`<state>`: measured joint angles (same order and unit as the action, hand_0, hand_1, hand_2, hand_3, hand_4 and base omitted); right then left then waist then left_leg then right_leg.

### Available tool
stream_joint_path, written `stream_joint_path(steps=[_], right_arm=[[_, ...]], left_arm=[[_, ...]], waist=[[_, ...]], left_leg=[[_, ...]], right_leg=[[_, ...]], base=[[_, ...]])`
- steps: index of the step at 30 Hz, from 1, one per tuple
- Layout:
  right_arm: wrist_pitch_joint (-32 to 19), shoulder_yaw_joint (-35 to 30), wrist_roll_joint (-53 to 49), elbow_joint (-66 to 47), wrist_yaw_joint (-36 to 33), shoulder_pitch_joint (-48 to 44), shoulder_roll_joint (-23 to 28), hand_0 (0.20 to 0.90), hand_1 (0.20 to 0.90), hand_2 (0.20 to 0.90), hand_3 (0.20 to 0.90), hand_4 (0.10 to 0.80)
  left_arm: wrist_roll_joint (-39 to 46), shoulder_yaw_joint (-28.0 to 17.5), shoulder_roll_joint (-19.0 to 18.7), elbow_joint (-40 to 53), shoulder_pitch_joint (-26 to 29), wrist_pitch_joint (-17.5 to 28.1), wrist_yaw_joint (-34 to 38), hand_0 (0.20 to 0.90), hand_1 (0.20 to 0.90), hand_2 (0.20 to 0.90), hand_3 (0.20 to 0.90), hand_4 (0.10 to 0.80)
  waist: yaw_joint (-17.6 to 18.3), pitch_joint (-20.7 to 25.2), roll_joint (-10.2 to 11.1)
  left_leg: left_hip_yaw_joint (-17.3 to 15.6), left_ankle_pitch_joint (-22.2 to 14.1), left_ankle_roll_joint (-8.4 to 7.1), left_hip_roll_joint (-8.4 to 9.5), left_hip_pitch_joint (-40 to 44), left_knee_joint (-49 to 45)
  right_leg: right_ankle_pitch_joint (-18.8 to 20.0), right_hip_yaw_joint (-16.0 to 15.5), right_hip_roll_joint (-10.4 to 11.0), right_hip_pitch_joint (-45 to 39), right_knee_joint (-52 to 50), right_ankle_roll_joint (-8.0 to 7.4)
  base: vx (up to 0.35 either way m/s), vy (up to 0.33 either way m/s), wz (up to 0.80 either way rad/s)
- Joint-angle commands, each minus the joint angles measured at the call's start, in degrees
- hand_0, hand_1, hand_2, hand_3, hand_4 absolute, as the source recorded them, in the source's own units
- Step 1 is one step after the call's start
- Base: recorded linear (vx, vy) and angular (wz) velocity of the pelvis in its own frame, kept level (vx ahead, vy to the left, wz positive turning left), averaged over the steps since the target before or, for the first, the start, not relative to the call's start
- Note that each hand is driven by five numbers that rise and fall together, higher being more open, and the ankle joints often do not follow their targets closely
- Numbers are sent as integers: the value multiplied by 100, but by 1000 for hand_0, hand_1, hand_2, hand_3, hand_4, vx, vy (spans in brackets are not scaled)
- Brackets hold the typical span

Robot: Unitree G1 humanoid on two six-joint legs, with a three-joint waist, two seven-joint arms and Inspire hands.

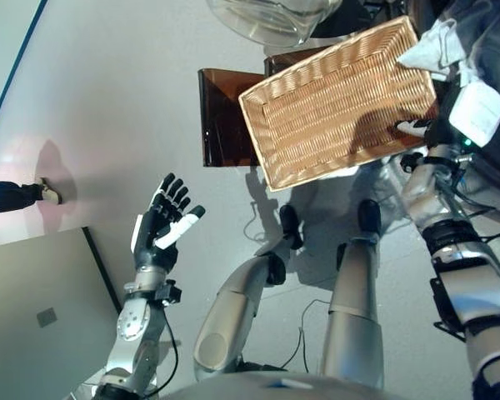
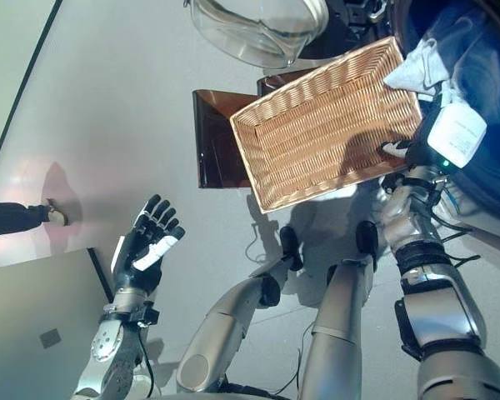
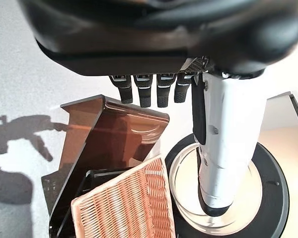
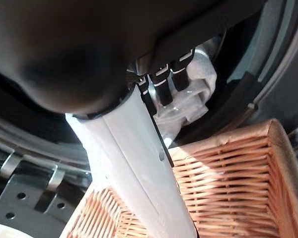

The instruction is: Pick up the clothes and place them into the washing machine

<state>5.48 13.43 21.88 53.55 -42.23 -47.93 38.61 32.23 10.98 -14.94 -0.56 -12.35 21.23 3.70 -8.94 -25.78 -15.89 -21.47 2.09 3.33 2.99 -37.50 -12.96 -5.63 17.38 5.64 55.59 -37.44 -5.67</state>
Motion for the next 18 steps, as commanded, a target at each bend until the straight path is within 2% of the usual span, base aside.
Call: stream_joint_path(steps=[1, 4, 5, 8, 18], right_arm=[[-445, 243, -444, 12, 67, -785, 649, 900, 900, 900, 900, 800], [-597, 283, -857, 263, 280, -995, 733, 900, 900, 900, 900, 800], [-671, 408, -1239, 609, 569, -1246, 934, 900, 900, 900, 900, 800], [-815, 527, -1681, 978, 849, -1539, 1250, 900, 900, 900, 900, 800], [-915, 840, -2289, 1617, 1171, -2158, 1922, 900, 900, 900, 900, 800]], left_arm=[[142, -482, -546, 398, -328, 438, 107, 900, 900, 900, 900, 800], [151, -508, -548, 378, -318, 404, 108, 900, 900, 900, 900, 800], [171, -541, -592, 361, -339, 350, 73, 900, 900, 900, 900, 800], [196, -593, -601, 402, -379, 286, 3, 900, 900, 900, 900, 800], [287, -558, -584, 449, -353, 218, -98, 900, 900, 900, 900, 800]], waist=[[-104, 43, -120], [-104, 27, -106], [-117, 20, -75], [-112, -16, -55], [-122, -28, 3]], left_leg=[[36, -44, -551, -99, -652, -353], [48, -38, -553, -107, -655, -340], [76, -33, -554, -109, -661, -342], [87, -18, -566, -124, -662, -336], [150, 6, -599, -131, -590, -314]], right_leg=[[89, -250, 6, -103, 324, 242], [96, -266, 9, -100, 333, 241], [105, -276, 6, -82, 325, 246], [97, -303, 23, -88, 324, 245], [27, -362, 39, -171, 287, 248]], base=[[0, 0, 0], [0, 0, 0], [0, 0, 0], [-5, -16, 3], [7, -14, 2]])
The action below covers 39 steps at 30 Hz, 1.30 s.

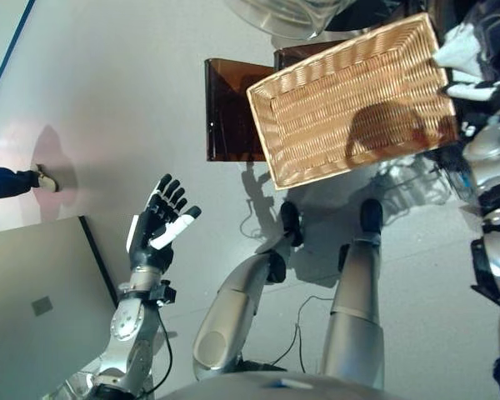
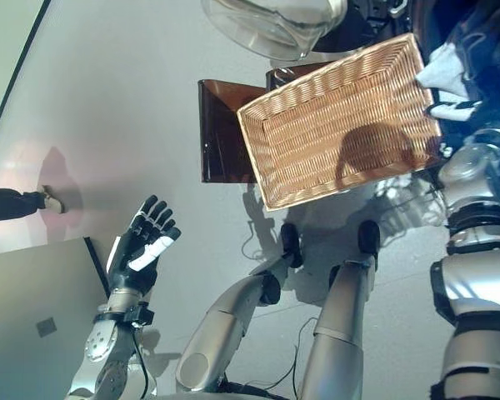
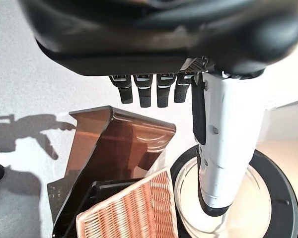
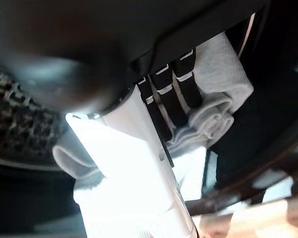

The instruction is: Pick up the clothes and place them into the washing machine

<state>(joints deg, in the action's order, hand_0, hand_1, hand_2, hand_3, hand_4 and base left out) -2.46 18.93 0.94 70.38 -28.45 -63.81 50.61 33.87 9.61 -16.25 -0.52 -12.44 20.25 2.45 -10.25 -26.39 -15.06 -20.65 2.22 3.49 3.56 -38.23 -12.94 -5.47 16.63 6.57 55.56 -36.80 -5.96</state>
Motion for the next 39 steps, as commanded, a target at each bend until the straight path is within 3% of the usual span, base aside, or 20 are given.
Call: stream_joint_path(steps=[1, 11, 22, 29, 36, 39], right_arm=[[-89, 337, -233, -12, -221, -694, 846, 900, 900, 900, 900, 800], [196, 1031, 76, 437, -460, -1551, 1417, 900, 900, 900, 900, 800], [413, 1278, 183, 624, -894, -2065, 1490, 900, 900, 900, 900, 800], [406, 1104, 195, 471, -1039, -1920, 1268, 900, 900, 900, 900, 800], [432, 326, 377, -165, -1530, -1121, 787, 900, 900, 900, 900, 800], [475, -31, 496, -486, -1803, -725, 498, 900, 900, 900, 900, 800]], left_arm=[[155, -398, -455, 452, -334, 319, 36, 900, 900, 900, 900, 800], [223, -235, -463, 503, -273, 345, 65, 900, 900, 900, 900, 800], [237, -183, -413, 457, -227, 359, 186, 900, 900, 900, 900, 800], [206, -177, -373, 413, -176, 374, 283, 900, 900, 900, 900, 800], [113, -222, -334, 392, -115, 425, 395, 900, 900, 900, 900, 800], [80, -230, -305, 376, -76, 456, 446, 900, 900, 900, 900, 800]], waist=[[1, 53, -55], [16, 44, -29], [24, 101, -14], [46, 50, 36], [64, -12, 31], [51, -40, -19]], left_leg=[[87, 3, -627, -190, -494, -301], [154, 48, -670, -205, -376, -205], [160, 43, -670, -195, -354, -167], [139, 30, -664, -207, -360, -180], [122, 40, -637, -195, -342, -166], [39, 150, -557, -214, -379, -128]], right_leg=[[-3, -296, -54, -196, 233, 277], [-51, -364, -37, -321, 290, 282], [-57, -394, -49, -294, 277, 283], [-26, -390, -60, -271, 277, 282], [35, -375, -79, -290, 306, 272], [196, -381, -108, -232, 339, 273]], base=[[30, -32, 3], [12, -13, 1], [0, 0, 0], [-2, 0, 0], [-17, 3, 0], [-74, 24, -4]])
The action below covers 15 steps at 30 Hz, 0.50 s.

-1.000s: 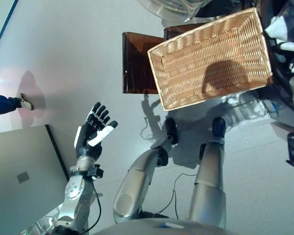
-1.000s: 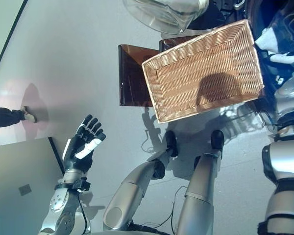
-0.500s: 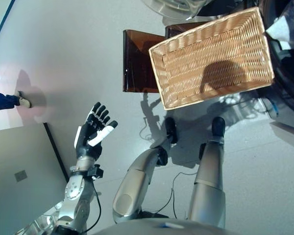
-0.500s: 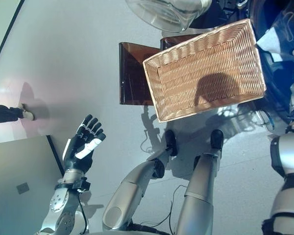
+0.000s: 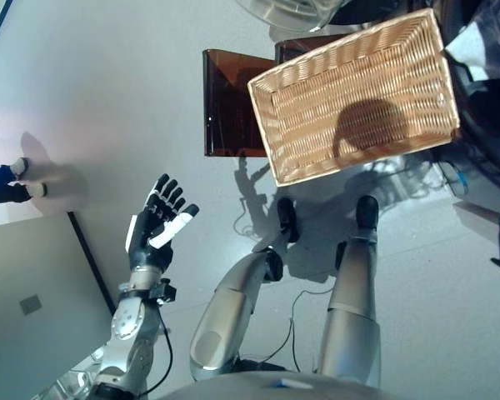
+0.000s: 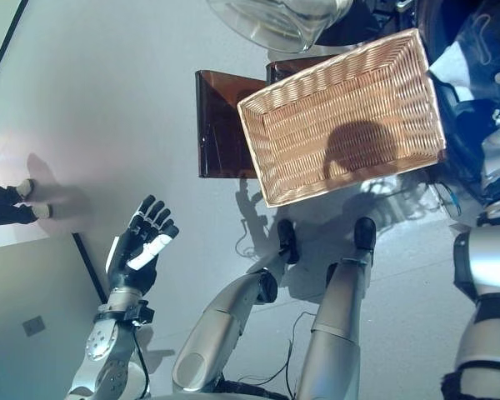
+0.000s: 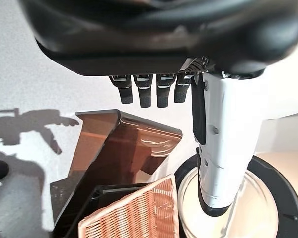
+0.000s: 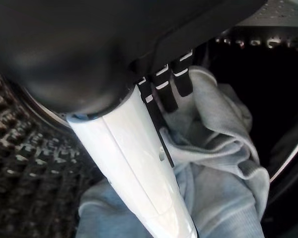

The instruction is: Pick up the clothes and place them into the washing machine

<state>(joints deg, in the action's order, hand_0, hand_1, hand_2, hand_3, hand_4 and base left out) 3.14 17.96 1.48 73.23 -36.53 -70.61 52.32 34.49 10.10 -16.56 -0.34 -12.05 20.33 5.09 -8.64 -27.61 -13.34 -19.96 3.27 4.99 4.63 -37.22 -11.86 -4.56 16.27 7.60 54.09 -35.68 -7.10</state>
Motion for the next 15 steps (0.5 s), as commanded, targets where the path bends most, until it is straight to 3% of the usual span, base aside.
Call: stream_joint_path(steps=[1, 3, 6, 7, 8, 15], right_arm=[[-70, 14, 453, -806, -1001, 13, 323, 900, 900, 900, 900, 800], [-39, -311, 672, -1214, -1133, 490, -22, 900, 900, 900, 900, 800], [-3, -545, 1001, -1706, -1207, 1017, -456, 900, 900, 900, 900, 800], [11, -567, 1009, -1724, -1207, 1041, -463, 900, 900, 900, 900, 800], [-1, -672, 1202, -2072, -1214, 1323, -756, 900, 900, 900, 900, 800], [-34, -589, 1831, -2777, -994, 1864, -1579, 900, 900, 900, 900, 800]], left_arm=[[17, -275, -294, 358, -122, 449, 184, 900, 900, 900, 900, 800], [-23, -273, -264, 329, -91, 453, 198, 900, 900, 900, 900, 800], [-60, -282, -217, 293, -78, 480, 229, 900, 900, 900, 900, 800], [-64, -280, -228, 290, -82, 479, 228, 900, 900, 900, 900, 800], [-92, -293, -202, 265, -79, 485, 254, 900, 900, 900, 900, 800], [-145, -322, -203, 225, -136, 504, 260, 900, 900, 900, 900, 800]], waist=[[-117, 88, -179], [-124, 110, -185], [-111, 75, -194], [-124, 110, -171], [-107, 73, -199], [-158, 128, -201]], left_leg=[[-26, 39, -707, -317, -471, -239], [32, -81, -741, -268, -413, -257], [-46, -5, -655, -298, -464, -303], [22, -115, -712, -261, -413, -310], [-63, -14, -642, -292, -464, -314], [-48, -140, -664, -233, -418, -350]], right_leg=[[94, -348, -205, -95, 223, 387], [-23, -321, -181, -171, 220, 368], [116, -329, -204, -119, 200, 386], [-12, -312, -180, -183, 200, 372], [132, -318, -204, -126, 209, 385], [50, -263, -165, -188, 225, 346]], base=[[0, 0, 0], [29, 38, 0], [-14, 28, -6], [-18, 48, -6], [-9, 38, -5], [11, 44, -3]])
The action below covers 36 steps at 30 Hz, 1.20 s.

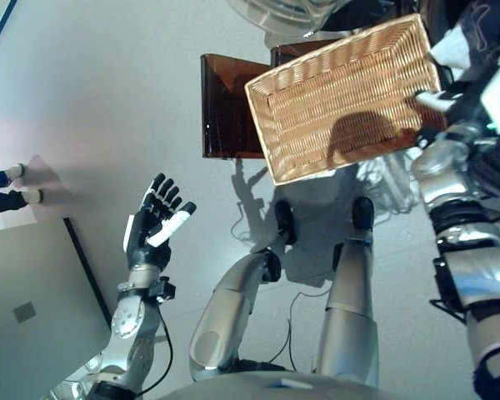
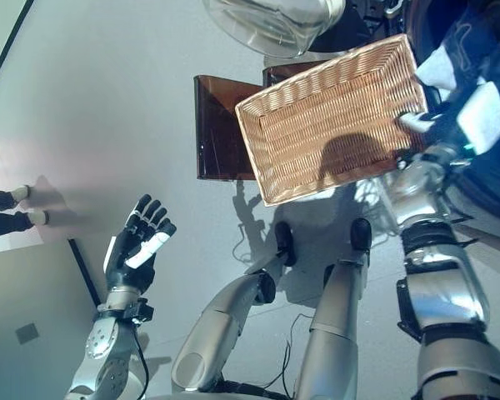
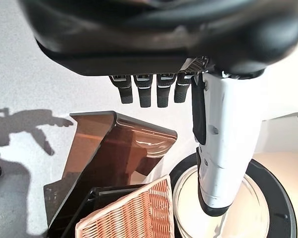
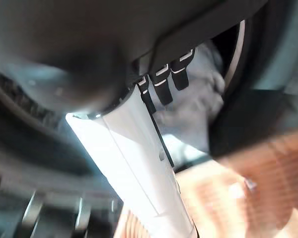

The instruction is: Pick up the clothes and place them into the washing machine

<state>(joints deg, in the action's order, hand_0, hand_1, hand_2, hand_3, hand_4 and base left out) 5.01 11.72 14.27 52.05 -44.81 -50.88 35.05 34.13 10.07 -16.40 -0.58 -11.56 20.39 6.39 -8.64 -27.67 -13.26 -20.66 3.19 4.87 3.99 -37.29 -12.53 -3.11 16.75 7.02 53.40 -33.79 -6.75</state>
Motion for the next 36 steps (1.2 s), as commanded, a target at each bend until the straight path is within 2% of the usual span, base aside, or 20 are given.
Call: stream_joint_path(steps=[1, 12, 18, 21, 22, 23, 24, 26, 28, 29, 30, 31, 32, 33, 35, 36], right_arm=[[-228, 83, 660, -739, -154, -51, 91, 900, 900, 900, 900, 800], [-295, 361, 1151, -1098, 26, 651, -784, 900, 900, 900, 900, 800], [-323, 496, 1363, -1066, 88, 1157, -906, 900, 900, 900, 900, 800], [-390, 615, 1521, -1018, 185, 1755, -999, 900, 900, 900, 900, 800], [-391, 614, 1522, -1019, 183, 1759, -1000, 900, 900, 900, 900, 800], [-458, 639, 1493, -874, 247, 2018, -1086, 900, 900, 900, 900, 800], [-485, 636, 1485, -816, 285, 2171, -1132, 900, 900, 900, 900, 800], [-532, 673, 1480, -759, 335, 2333, -1196, 900, 900, 900, 900, 800], [-669, 746, 1436, -687, 470, 2746, -1355, 900, 900, 900, 900, 800], [-669, 747, 1436, -688, 470, 2746, -1355, 900, 900, 900, 900, 800], [-787, 755, 1376, -601, 609, 3021, -1473, 900, 900, 900, 900, 800], [-787, 755, 1376, -601, 609, 3022, -1472, 900, 900, 900, 900, 800], [-883, 710, 1254, -463, 728, 3262, -1546, 900, 900, 900, 900, 800], [-883, 709, 1254, -463, 728, 3261, -1546, 900, 900, 900, 900, 800], [-998, 708, 1187, -214, 922, 3503, -1627, 900, 900, 900, 900, 800], [-998, 708, 1187, -213, 922, 3500, -1626, 900, 900, 900, 900, 800]], left_arm=[[-118, -326, -221, 253, -186, 502, 133, 900, 900, 900, 900, 800], [-305, -291, -183, 87, -174, 517, 247, 900, 900, 900, 900, 800], [-643, -254, -202, -362, -115, 476, 359, 900, 900, 900, 900, 800], [-1095, -245, -185, -1087, 8, 399, 540, 900, 900, 900, 900, 800], [-1100, -241, -184, -1098, 12, 407, 544, 900, 900, 900, 900, 800], [-1316, -253, -138, -1585, 134, 347, 625, 900, 900, 900, 900, 800], [-1390, -265, -112, -1760, 171, 322, 644, 900, 900, 900, 900, 800], [-1494, -302, -69, -2038, 237, 300, 690, 900, 900, 900, 900, 800], [-1797, -376, 32, -2747, 402, 229, 872, 900, 900, 900, 900, 800], [-1798, -376, 33, -2750, 404, 231, 873, 900, 900, 900, 900, 800], [-1966, -447, 109, -3255, 488, 153, 963, 900, 900, 900, 900, 800], [-1966, -447, 110, -3258, 490, 155, 963, 900, 900, 900, 900, 800], [-2135, -511, 162, -3769, 574, 105, 1054, 900, 900, 900, 900, 800], [-2135, -510, 162, -3771, 576, 107, 1055, 900, 900, 900, 900, 800], [-2472, -629, 226, -4587, 737, -24, 1190, 900, 900, 900, 900, 800], [-2473, -630, 227, -4590, 741, -22, 1191, 900, 900, 900, 900, 800]], waist=[[-155, 129, -214], [-134, 184, -123], [-101, 260, -8], [-55, 324, 152], [-49, 311, 145], [-22, 322, 227], [-5, 346, 277], [16, 334, 314], [70, 440, 494], [77, 423, 488], [137, 530, 617], [141, 519, 614], [187, 627, 723], [190, 619, 720], [283, 766, 859], [274, 773, 855]], left_leg=[[23, -148, -650, -161, -399, -295], [2, -207, -633, -205, -316, -419], [34, -266, -626, -254, -109, -486], [138, -352, -595, -294, 187, -564], [144, -355, -595, -294, 205, -564], [155, -273, -537, -365, 357, -559], [226, -415, -591, -337, 522, -578], [217, -320, -541, -385, 639, -548], [310, -386, -548, -418, 1087, -471], [316, -383, -548, -417, 1110, -463], [371, -416, -552, -429, 1450, -376], [375, -415, -552, -428, 1465, -371], [429, -438, -555, -447, 1730, -319], [431, -437, -556, -446, 1741, -315], [489, -485, -571, -513, 2171, -261], [483, -472, -573, -522, 2165, -250]], right_leg=[[-117, -315, -94, -131, 23, 310], [-123, -316, -85, -298, 20, 315], [-151, -406, -60, -574, 50, 301], [-212, -507, -36, -980, 70, 285], [-214, -514, -35, -1003, 76, 286], [-103, -596, -50, -1203, 143, 293], [-250, -639, -5, -1423, 165, 268], [-128, -699, -36, -1576, 260, 281], [-166, -860, -48, -2118, 479, 251], [-164, -867, -46, -2146, 491, 251], [-208, -965, -57, -2566, 677, 226], [-206, -970, -56, -2584, 685, 226], [-263, -1065, -82, -2911, 790, 220], [-262, -1068, -82, -2924, 796, 220], [-349, -1203, -87, -3384, 967, 202], [-328, -1198, -98, -3377, 987, 205]], base=[[-10, 35, -1], [0, 0, 0], [17, 0, -4], [34, -20, -3], [-30, -76, 2], [54, -65, 2], [9, -104, 8], [25, -56, 11], [135, -82, 0], [215, -105, -13], [120, -54, -21], [220, -108, -21], [100, -54, -17], [165, -84, -6], [146, -63, 3], [106, -57, 4]])
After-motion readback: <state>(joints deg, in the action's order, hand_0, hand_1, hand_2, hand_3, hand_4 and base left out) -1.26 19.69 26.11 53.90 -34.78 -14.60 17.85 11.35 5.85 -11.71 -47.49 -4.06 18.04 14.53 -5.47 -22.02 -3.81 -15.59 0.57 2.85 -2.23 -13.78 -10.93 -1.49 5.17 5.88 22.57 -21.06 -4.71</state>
